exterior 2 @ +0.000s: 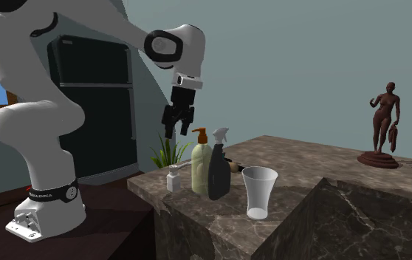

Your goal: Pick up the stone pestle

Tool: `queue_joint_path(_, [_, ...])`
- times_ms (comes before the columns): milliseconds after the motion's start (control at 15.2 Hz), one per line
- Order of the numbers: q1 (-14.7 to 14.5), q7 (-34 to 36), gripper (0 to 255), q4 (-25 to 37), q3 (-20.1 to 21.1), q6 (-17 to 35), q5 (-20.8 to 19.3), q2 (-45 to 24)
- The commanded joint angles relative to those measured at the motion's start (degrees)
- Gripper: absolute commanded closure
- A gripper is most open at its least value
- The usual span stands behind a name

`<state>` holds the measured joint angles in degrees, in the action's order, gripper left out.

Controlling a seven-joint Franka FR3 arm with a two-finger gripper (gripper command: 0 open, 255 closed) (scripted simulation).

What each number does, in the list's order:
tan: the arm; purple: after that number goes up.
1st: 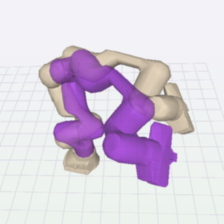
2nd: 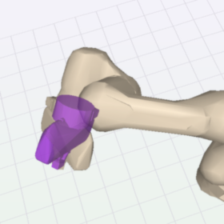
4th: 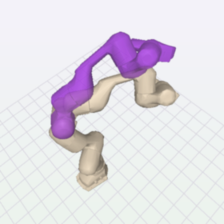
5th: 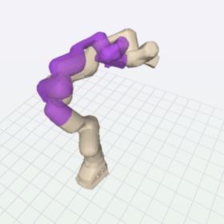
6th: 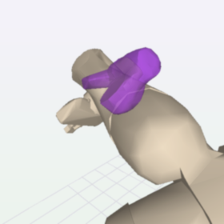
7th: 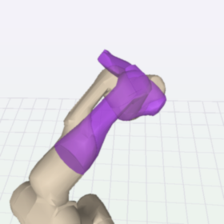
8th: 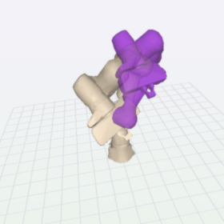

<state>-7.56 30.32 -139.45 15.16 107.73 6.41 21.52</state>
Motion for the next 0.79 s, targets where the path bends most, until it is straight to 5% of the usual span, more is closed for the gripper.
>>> queue_joint_path(0, [-0.31,2.93,0,1.83,1.75,2.49,0.14,-3.95])
queue_joint_path(726, [-3.07,20.26,0,16.84,8.15,11.79,-6.1,-27.54])
